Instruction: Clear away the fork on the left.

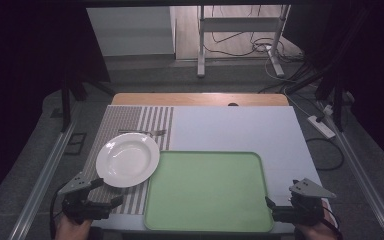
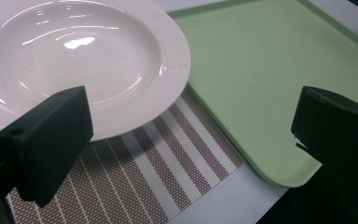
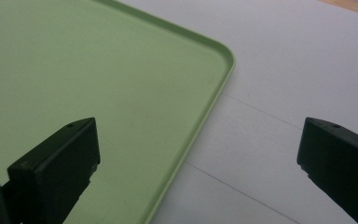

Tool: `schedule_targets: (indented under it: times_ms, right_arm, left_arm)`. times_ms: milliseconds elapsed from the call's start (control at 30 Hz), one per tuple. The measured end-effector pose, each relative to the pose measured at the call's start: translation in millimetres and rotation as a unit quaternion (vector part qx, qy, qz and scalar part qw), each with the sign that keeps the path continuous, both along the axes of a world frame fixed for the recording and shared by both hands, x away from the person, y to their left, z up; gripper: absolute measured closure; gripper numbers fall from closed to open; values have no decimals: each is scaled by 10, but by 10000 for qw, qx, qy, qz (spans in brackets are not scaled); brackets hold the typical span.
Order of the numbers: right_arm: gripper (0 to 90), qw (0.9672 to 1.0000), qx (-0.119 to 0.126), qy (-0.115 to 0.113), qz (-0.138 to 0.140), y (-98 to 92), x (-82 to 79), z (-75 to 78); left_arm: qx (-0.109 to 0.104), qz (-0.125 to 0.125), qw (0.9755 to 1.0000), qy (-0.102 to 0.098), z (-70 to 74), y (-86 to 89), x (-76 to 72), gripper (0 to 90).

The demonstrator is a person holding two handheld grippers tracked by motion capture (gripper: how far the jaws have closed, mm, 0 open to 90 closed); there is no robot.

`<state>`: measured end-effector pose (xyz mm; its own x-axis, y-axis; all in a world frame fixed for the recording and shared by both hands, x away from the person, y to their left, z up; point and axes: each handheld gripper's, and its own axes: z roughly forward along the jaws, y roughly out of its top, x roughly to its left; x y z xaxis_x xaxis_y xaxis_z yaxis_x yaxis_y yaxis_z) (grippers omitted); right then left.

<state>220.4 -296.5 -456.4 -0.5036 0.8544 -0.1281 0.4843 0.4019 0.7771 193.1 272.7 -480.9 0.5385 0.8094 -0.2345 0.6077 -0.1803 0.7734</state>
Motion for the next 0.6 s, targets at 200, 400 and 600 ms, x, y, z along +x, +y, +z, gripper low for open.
schedule_targets:
  times_ms: [200,400,600]
  right_arm:
    - [0,10000,-19,-6,28,3,-4,1]
    - [0,10000,-37,-6,47,9,-6,-2]
    - [0,10000,-60,-1,72,13,-4,-3]
  left_arm:
    - [136,-94,9998,74,-1,-30,70,0]
    - [333,-145,9993,72,-1,-55,135,0]
    - [425,-148,9989,147,-46,-63,253,0]
